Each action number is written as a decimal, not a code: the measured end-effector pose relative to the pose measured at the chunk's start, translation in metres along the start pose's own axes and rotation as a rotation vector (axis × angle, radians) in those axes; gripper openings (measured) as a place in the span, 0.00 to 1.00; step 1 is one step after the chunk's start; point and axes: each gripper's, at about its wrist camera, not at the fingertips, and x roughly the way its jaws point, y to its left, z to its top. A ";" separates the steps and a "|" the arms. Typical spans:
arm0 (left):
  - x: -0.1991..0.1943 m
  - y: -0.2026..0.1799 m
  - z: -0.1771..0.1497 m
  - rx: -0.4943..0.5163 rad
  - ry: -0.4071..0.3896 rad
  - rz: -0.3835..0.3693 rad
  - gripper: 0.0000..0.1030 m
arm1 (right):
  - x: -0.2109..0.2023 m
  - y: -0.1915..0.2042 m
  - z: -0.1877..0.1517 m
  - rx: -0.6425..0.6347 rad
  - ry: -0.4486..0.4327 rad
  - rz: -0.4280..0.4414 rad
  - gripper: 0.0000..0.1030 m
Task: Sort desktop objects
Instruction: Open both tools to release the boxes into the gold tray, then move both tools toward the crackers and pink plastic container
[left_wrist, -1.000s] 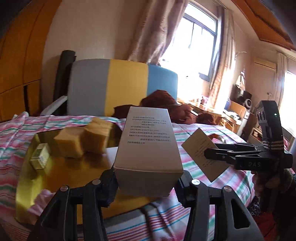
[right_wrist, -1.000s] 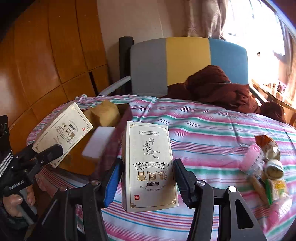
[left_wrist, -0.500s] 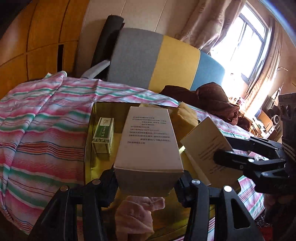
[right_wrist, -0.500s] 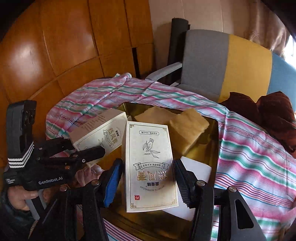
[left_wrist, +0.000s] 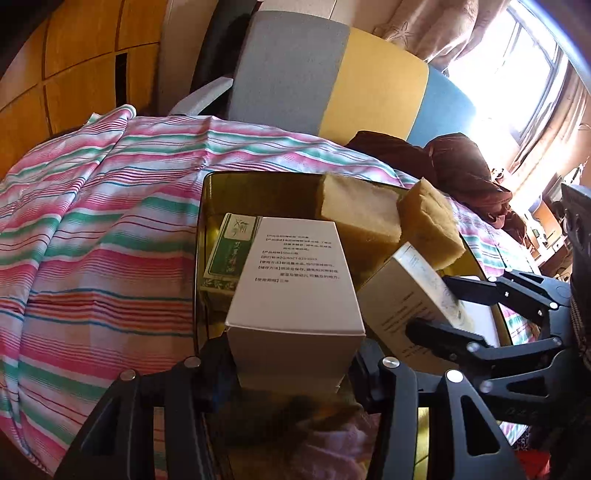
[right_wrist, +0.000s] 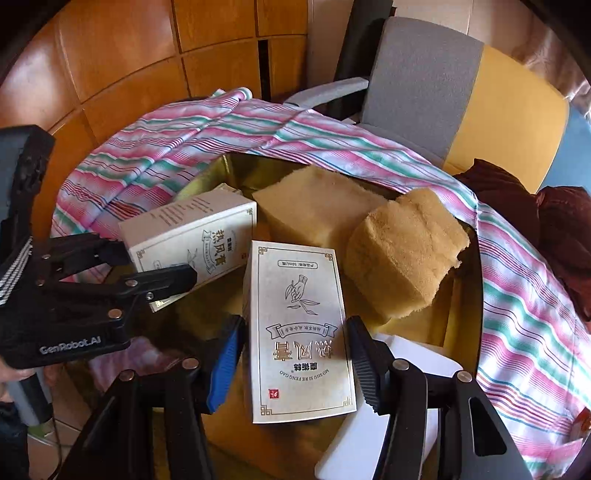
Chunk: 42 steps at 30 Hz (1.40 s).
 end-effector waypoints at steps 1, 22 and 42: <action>0.002 -0.002 0.000 0.012 -0.007 0.029 0.50 | 0.002 0.000 0.001 0.001 -0.002 -0.008 0.54; -0.037 -0.003 -0.007 -0.026 -0.149 0.049 0.59 | -0.040 -0.034 -0.019 0.122 -0.230 0.102 0.70; -0.051 -0.214 -0.044 0.342 -0.180 -0.295 0.63 | -0.145 -0.191 -0.236 0.541 -0.397 -0.212 0.80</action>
